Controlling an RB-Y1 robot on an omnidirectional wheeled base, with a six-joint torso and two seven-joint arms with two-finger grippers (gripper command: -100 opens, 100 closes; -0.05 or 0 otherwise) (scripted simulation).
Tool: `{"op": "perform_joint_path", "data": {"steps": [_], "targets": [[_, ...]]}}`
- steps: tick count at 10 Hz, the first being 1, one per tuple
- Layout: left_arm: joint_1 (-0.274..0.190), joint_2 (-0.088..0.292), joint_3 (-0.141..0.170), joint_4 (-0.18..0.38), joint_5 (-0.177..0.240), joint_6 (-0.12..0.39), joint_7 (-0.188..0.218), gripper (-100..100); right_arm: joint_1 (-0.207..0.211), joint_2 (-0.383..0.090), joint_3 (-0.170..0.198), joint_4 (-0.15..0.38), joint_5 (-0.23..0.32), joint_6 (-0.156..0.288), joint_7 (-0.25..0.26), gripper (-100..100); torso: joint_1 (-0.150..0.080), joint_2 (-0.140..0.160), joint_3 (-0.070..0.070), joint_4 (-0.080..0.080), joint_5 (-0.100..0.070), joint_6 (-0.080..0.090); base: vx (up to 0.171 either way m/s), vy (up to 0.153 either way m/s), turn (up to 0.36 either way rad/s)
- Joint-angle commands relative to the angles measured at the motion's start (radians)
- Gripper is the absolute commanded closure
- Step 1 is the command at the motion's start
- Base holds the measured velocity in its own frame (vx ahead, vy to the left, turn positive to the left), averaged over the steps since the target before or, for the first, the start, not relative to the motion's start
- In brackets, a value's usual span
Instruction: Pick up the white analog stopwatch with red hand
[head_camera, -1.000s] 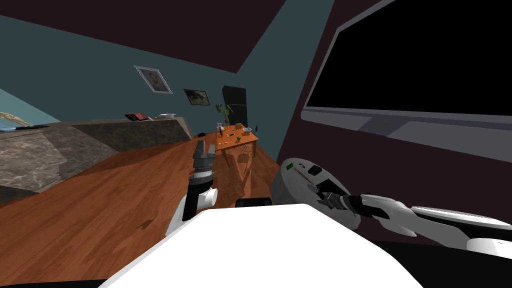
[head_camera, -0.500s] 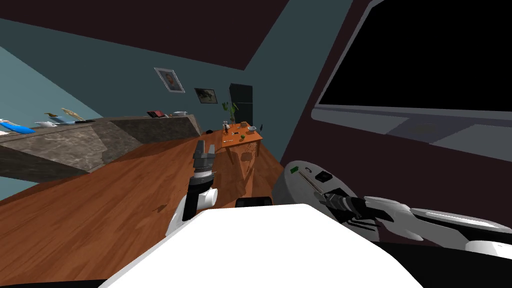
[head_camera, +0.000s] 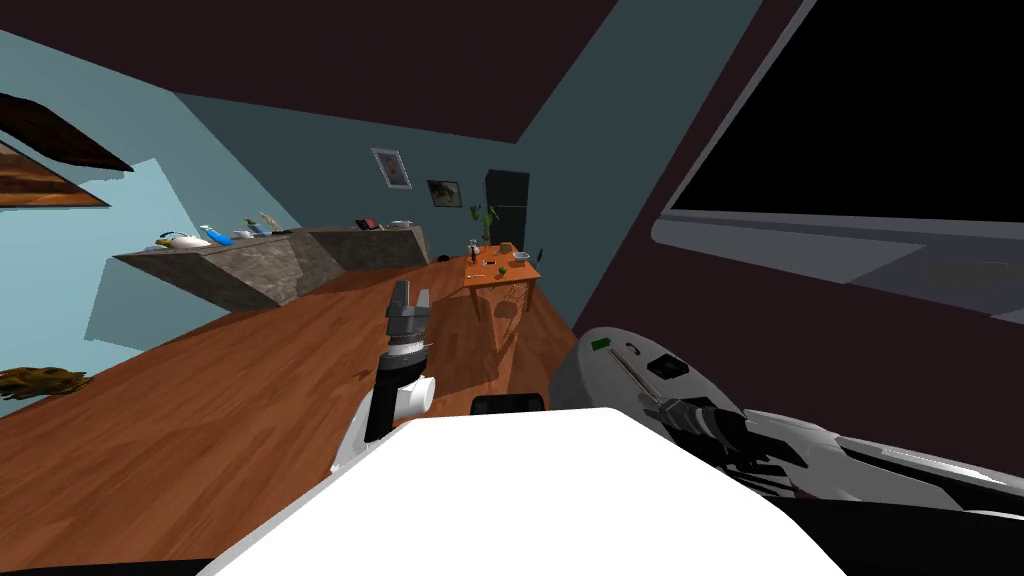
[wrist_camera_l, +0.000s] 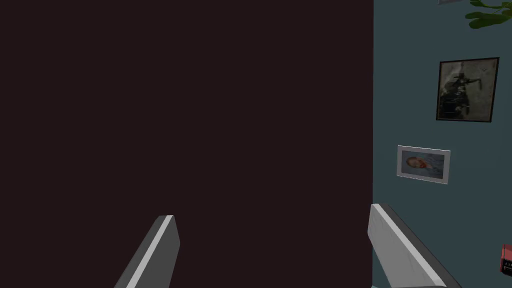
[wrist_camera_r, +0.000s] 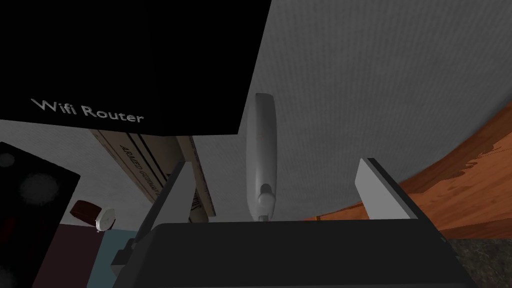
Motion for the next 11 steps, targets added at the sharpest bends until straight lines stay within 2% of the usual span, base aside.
{"op": "perform_joint_path", "data": {"steps": [1, 2, 3, 4, 5, 6, 7, 8, 9, 10, 11], "targets": [[0.0, 0.0, 0.0, 0.0, 0.0, 0.0, 0.0, 0, 0.05, 0.019, -0.05, 0.015, 0.015, 0.009, -0.033, -100, 0.0, 0.0, 0.0, 0.0, 0.0, 0.0, -0.15, -0.025, 0.388], [0.0, 0.0, 0.0, 0.0, 0.0, 0.0, 0.0, 0, 0.07, 0.019, -0.079, 0.015, 0.015, 0.009, -0.033, -100, -0.001, 0.003, 0.002, 0.0, 0.0, -0.001, -0.133, -0.021, 0.323], [0.0, 0.0, 0.0, 0.0, 0.0, 0.0, 0.0, 0, 0.07, 0.019, -0.099, 0.015, 0.015, 0.009, -0.033, -100, -0.001, 0.003, 0.002, 0.001, 0.0, 0.0, -0.055, -0.007, 0.033], [0.0, 0.0, 0.0, 0.0, 0.0, 0.0, 0.0, 0, 0.112, 0.042, -0.134, 0.042, 0.028, 0.008, -0.058, -100, -0.001, 0.0, 0.0, 0.0, 0.0, 0.001, -0.094, 0.016, 0.341], [0.0, 0.0, 0.0, 0.0, 0.0, 0.0, 0.0, 0, 0.128, 0.042, -0.164, 0.042, 0.028, 0.008, -0.058, -100, 0.001, 0.0, 0.0, 0.0, 0.0, -0.001, -0.1, 0.002, 0.36], [0.0, 0.0, 0.0, 0.0, 0.0, 0.0, 0.0, 0, 0.128, 0.042, -0.173, 0.042, 0.028, 0.008, -0.058, -100, 0.0, 0.0, 0.0, 0.0, 0.0, 0.0, -0.05, -0.011, 0.044], [0.0, 0.0, 0.0, 0.0, 0.0, 0.0, 0.0, 0, 0.173, 0.066, -0.213, 0.069, 0.042, 0.007, -0.082, -100, -0.001, -0.001, -0.001, 0.0, 0.0, 0.001, -0.105, 0.002, 0.361], [0.0, 0.0, 0.0, 0.0, 0.0, 0.0, 0.0, 0, 0.186, 0.066, -0.246, 0.069, 0.042, 0.007, -0.082, -100, 0.0, 0.001, 0.0, 0.0, 0.0, -0.001, -0.11, 0.002, 0.324], [0.0, 0.0, 0.0, 0.0, 0.0, 0.0, 0.0, 0, 0.228, 0.09, -0.277, 0.096, 0.055, 0.006, -0.107, -100, 0.0, 0.001, 0.001, 0.0, 0.0, 0.0, -0.146, 0.038, 0.397], [0.0, 0.0, 0.0, 0.0, 0.0, 0.0, 0.0, 0, 0.243, 0.09, -0.313, 0.096, 0.055, 0.006, -0.107, -100, 0.002, 0.003, 0.002, 0.001, 0.0, 0.0, -0.137, 0.019, 0.292], [0.0, 0.0, 0.0, 0.0, 0.0, 0.0, 0.0, 0, 0.289, 0.113, -0.345, 0.123, 0.068, 0.005, -0.132, -100, 0.0, 0.003, 0.002, 0.001, 0.0, 0.001, -0.153, 0.017, 0.382]]}}
